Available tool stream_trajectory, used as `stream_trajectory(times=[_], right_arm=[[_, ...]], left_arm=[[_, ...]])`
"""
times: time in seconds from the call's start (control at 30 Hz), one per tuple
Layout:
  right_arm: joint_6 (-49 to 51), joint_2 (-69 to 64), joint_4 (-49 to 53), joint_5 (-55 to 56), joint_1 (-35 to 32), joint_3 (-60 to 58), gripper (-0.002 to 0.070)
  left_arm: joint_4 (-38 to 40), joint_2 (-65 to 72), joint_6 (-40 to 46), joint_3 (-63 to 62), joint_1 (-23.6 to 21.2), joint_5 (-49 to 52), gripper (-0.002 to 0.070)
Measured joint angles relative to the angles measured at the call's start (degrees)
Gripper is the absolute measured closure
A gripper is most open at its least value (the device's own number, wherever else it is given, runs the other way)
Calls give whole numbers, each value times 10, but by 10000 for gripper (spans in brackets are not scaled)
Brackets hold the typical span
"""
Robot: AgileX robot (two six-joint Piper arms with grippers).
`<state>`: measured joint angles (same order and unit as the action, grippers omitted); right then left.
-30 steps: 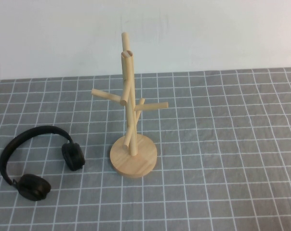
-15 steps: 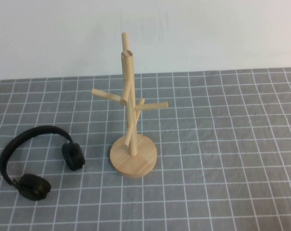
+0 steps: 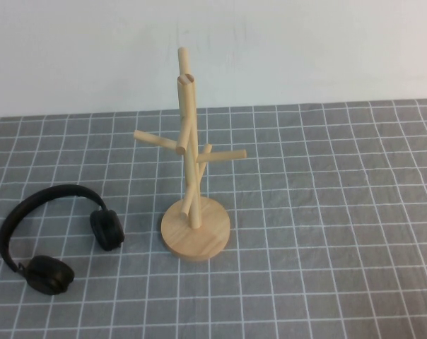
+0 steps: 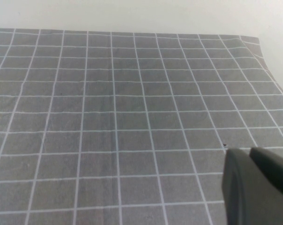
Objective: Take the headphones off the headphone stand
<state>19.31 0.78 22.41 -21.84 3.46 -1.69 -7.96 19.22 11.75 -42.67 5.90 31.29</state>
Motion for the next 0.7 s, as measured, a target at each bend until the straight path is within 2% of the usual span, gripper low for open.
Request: stream_trajectory(times=[0.13,0.37,0.53,0.7], right_arm=[[0,0,0,0,0,0,685],[0,0,0,0,0,0,684],[0,0,0,0,0,0,684],[0,0,0,0,0,0,684]], left_arm=[[31,0,-60,26,26,31,678],[62,0,-184,166,30,-127,678],[64,0,-204,223,30,-175,678],[64,0,-206,248,30,-167,678]])
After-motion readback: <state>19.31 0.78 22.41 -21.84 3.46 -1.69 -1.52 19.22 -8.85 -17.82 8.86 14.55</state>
